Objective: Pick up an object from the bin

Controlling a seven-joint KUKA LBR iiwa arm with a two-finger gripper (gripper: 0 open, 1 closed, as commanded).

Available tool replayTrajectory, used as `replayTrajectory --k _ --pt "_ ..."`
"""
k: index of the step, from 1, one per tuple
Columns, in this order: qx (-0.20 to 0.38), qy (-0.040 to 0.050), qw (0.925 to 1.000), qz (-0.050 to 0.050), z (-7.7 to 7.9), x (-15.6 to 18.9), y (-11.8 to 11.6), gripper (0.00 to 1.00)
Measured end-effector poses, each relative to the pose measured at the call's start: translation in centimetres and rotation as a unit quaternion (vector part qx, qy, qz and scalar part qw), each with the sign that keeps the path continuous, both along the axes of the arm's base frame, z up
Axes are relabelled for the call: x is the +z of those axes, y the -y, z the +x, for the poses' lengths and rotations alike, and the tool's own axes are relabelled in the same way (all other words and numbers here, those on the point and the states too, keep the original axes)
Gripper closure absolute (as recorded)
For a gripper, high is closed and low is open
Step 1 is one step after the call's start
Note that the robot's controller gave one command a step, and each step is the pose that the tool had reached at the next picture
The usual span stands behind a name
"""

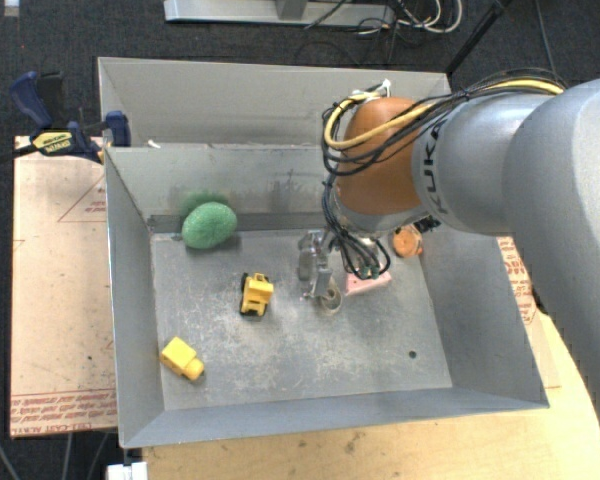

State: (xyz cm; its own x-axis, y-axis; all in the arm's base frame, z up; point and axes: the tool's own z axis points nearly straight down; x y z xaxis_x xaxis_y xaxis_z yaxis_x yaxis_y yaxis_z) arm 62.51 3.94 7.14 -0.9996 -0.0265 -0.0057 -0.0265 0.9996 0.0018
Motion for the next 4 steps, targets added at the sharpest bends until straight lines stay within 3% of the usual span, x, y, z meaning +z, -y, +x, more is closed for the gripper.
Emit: replayTrajectory --k 1,2,3,4 --pt "0.002 -0.0066 1.0 0.0 -2.5 4.3 -0.5 1.0" --pt "-0.005 -0.0036 1.0 0.0 -3.9 11.3 0.5 1.0" --pt "0.023 -0.0018 0.9997 -0.001 -5.4 12.4 5.5 0.0" --pt "0.023 -0.0018 0.9997 -0.001 -5.4 12.4 5.5 0.0"
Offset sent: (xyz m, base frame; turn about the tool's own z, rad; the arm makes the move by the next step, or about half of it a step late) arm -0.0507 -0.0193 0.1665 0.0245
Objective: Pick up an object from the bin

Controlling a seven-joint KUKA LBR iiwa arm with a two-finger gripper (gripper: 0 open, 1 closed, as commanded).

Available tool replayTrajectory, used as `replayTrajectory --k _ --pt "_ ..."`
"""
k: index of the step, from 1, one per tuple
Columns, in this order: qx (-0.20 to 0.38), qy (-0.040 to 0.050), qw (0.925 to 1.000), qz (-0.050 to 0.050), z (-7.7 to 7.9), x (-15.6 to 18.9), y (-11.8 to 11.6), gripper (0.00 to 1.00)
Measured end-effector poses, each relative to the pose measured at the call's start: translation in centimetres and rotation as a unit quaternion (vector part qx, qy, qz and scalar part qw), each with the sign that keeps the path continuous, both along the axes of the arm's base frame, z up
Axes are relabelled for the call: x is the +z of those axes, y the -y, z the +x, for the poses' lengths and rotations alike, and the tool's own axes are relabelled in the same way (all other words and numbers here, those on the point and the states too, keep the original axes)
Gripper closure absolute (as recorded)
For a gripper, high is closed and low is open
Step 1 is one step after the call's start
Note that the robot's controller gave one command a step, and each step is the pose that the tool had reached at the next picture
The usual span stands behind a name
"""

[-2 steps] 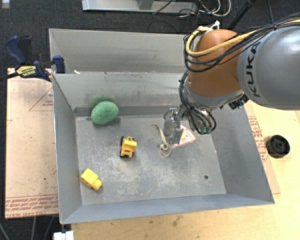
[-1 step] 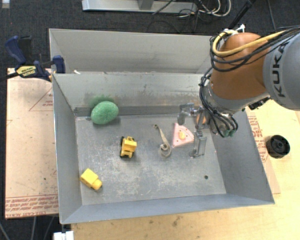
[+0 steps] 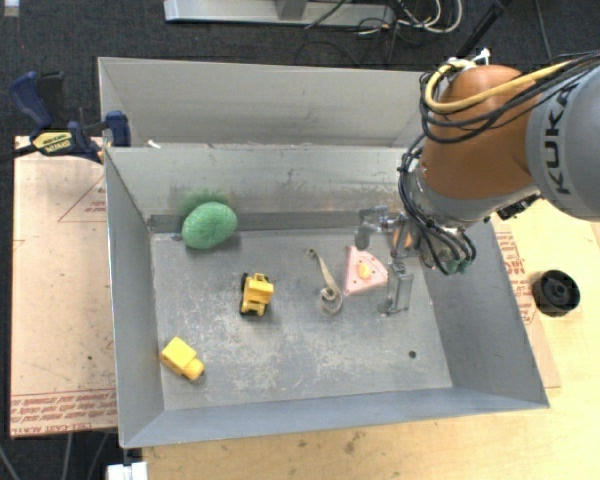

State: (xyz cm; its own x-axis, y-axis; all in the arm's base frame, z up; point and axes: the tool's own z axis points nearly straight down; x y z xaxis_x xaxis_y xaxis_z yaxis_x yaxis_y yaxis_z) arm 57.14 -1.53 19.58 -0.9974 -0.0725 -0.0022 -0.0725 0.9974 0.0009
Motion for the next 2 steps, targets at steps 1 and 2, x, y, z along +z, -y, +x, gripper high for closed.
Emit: replayTrajectory --k 1,2 --pt "0.014 0.0036 0.9999 -0.001 2.2 -3.4 -0.6 0.0" --pt "-0.073 -0.0006 0.9973 0.0 1.8 -7.2 0.7 1.0"
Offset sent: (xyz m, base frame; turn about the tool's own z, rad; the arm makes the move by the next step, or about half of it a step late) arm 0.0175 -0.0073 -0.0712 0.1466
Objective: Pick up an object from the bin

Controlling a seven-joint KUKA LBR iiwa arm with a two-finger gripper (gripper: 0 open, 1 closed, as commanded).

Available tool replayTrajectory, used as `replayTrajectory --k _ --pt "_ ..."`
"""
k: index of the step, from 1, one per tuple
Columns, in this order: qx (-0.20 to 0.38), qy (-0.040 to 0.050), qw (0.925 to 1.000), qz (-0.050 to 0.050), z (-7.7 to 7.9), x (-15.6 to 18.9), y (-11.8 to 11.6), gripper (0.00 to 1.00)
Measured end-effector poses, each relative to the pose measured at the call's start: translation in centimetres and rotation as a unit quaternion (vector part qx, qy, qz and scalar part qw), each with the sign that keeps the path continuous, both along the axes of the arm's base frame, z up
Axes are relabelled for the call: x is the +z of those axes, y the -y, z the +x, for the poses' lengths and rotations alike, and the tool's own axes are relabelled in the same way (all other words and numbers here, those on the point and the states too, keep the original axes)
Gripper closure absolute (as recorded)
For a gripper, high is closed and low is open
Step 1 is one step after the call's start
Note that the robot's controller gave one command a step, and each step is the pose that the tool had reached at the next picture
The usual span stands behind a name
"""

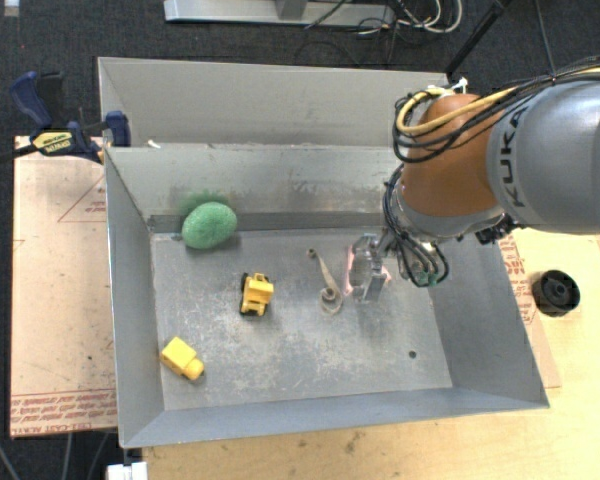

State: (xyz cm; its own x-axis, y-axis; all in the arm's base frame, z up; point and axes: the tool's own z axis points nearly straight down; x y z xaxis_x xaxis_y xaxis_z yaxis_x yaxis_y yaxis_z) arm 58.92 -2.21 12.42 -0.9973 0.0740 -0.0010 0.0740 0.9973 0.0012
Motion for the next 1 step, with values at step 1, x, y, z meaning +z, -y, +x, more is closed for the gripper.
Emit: replayTrajectory --k 1 --pt "0.0 0.0001 1.0 0.0 0.01 0.01 0.0 1.0"
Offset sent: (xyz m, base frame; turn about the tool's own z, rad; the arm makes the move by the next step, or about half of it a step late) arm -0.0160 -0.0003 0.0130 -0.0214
